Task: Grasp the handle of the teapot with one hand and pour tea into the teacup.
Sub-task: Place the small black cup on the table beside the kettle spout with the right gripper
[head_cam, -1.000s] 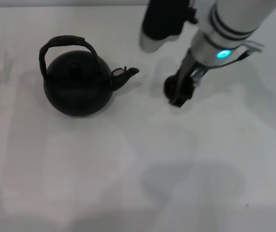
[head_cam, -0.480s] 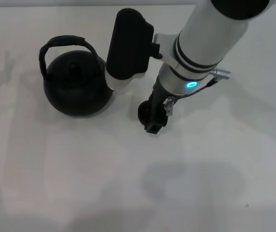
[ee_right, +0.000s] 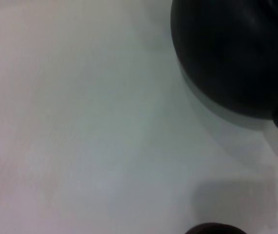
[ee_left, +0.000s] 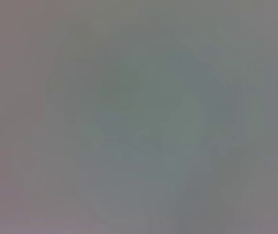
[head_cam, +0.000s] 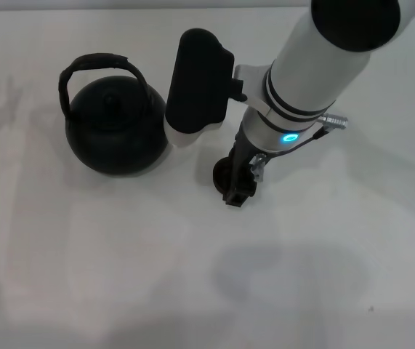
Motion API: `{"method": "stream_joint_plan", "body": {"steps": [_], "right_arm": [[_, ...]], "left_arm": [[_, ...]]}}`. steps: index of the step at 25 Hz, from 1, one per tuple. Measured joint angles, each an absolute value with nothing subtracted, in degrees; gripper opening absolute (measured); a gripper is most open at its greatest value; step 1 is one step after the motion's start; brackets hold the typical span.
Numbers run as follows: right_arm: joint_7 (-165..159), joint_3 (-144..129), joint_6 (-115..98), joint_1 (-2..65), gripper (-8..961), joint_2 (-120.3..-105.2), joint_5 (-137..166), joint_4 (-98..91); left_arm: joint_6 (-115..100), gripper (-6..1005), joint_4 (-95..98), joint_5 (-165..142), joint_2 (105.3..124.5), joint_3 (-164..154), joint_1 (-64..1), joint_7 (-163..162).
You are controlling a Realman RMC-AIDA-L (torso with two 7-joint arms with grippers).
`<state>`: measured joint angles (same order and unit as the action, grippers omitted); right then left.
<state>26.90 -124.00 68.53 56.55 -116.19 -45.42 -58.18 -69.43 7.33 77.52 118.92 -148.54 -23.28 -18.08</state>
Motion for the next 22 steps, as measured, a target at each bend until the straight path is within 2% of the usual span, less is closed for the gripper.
{"method": "stream_joint_plan", "body": {"steps": [22], "right_arm": [[27.59, -125.25, 68.30, 56.78, 738, -116.19, -45.53, -58.54]], "left_arm": [[-69.43, 849, 7.11, 77.56, 118.87, -148.53, -23.56, -18.05]]}}
